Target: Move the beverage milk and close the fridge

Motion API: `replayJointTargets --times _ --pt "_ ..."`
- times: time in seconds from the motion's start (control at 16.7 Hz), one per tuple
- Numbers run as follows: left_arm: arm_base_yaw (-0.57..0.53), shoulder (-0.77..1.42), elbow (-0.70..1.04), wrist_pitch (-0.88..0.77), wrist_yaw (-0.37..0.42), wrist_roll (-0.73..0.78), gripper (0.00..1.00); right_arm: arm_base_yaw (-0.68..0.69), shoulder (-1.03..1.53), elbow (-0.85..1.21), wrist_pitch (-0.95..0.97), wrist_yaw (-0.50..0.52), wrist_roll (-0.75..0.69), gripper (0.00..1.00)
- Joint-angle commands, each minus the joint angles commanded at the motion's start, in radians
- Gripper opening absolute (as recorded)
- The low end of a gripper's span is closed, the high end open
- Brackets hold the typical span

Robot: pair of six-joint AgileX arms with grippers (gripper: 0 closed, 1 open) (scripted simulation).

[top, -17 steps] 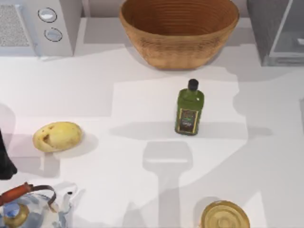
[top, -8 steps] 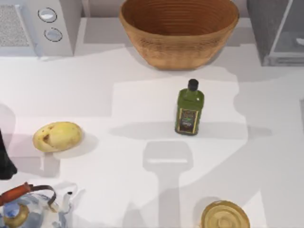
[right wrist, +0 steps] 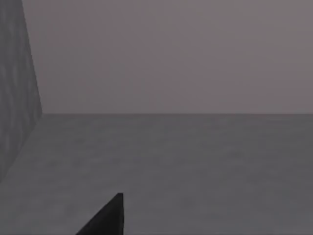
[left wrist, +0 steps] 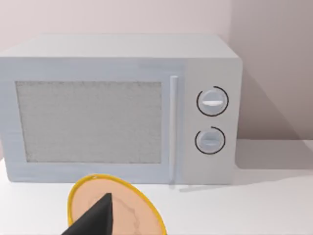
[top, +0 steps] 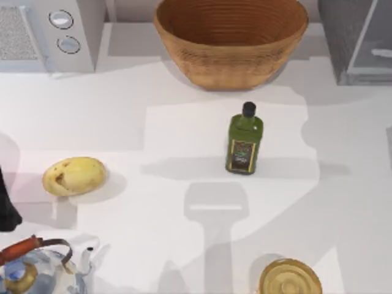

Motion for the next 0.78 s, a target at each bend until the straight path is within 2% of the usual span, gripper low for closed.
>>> replayJointTargets --times 0.42,0.78 --pt "0.000 0.000 0.000 0.000 0.000 0.000 1.00 0.005 -0.027 -0.022 -0.015 0.004 -0.003 1.00" --pt "0.000 0.000 0.000 0.000 0.000 0.000 1.00 0.025 -0.327 -0.209 -0.140 0.041 -0.025 1.00"
